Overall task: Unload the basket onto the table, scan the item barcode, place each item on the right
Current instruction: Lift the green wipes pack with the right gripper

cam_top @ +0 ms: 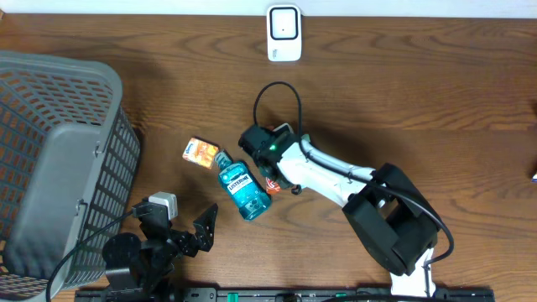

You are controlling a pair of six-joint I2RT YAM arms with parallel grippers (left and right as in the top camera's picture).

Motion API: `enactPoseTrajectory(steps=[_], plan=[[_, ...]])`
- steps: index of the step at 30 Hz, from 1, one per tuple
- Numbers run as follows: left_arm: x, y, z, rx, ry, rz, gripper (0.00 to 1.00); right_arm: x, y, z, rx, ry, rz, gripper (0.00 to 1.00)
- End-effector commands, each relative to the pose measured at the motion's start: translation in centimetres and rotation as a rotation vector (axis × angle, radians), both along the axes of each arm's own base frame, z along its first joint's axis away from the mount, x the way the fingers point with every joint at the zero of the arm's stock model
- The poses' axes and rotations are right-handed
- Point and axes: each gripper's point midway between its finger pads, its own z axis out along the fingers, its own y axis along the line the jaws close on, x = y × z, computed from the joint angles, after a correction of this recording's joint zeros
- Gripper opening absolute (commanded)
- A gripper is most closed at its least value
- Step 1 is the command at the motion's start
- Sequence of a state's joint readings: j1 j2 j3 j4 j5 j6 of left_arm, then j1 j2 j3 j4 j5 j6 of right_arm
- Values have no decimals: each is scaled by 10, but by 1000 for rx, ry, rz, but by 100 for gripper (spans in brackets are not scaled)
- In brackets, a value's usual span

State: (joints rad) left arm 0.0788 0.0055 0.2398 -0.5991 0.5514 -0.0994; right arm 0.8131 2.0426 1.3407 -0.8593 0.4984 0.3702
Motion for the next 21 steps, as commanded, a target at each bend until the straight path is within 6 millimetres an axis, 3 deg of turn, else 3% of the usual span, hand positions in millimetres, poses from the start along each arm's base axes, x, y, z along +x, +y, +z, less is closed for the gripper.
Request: enactPoseTrajectory(steps=[1,6,8,15,21], plan=[[0,0,3,7,-14,-8,99,-3,-4,-4,-90,-38,38,64],[0,0,3,7,-14,-8,99,-7,-1,-4,-105,-48,56,60],[0,0,3,7,-14,-8,99,-10,-9,-8,-125,-50,40,58],[0,0,3,7,-14,-8,99,-24,-24,-34,-159,-3,43,38],[0,0,3,7,-14,-8,99,-31,-8,-43,-63,107,71,15]])
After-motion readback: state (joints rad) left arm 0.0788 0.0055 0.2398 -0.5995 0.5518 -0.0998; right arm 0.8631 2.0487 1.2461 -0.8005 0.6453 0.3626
